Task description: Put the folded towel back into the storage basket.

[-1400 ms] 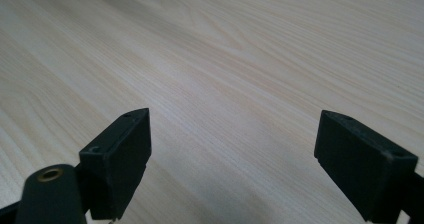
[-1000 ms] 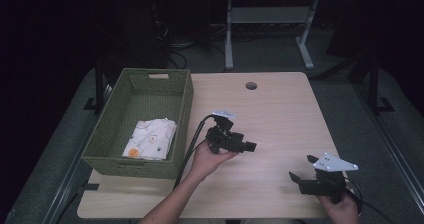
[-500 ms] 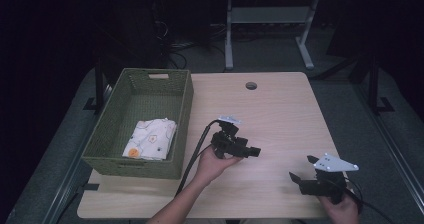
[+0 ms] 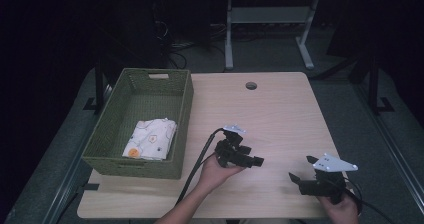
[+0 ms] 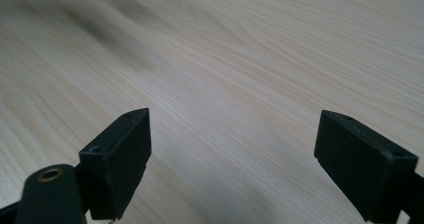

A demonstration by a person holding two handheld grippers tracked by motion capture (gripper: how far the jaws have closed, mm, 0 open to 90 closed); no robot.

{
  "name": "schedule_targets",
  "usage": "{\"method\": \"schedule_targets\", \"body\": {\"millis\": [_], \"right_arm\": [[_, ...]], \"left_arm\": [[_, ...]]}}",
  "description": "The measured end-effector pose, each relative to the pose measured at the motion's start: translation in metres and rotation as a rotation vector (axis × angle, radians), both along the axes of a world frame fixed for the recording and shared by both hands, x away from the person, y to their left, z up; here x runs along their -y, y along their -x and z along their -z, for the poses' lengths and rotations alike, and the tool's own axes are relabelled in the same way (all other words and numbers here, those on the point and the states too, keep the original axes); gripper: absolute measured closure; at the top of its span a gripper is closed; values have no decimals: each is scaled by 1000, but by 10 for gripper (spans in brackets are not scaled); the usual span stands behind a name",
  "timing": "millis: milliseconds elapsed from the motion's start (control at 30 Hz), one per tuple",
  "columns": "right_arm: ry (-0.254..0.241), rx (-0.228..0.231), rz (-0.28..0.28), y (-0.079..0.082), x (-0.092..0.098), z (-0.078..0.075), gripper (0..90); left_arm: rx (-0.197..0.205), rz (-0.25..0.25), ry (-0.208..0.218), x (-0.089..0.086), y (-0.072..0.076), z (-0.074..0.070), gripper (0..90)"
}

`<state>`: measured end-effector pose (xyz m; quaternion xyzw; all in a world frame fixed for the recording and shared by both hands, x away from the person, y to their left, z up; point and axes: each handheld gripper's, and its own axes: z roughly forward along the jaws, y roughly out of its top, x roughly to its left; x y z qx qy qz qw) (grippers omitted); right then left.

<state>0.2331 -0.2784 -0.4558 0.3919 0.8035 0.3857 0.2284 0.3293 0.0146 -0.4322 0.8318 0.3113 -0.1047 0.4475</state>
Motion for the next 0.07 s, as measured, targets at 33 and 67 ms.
{"method": "schedule_targets", "body": {"millis": [33, 67], "right_arm": [[0, 0, 0, 0, 0, 0, 148], [1, 3, -5, 0, 0, 0, 148]], "left_arm": [[3, 5, -2, 1, 1, 1, 285], [7, 5, 0, 1, 3, 2, 284]]}}
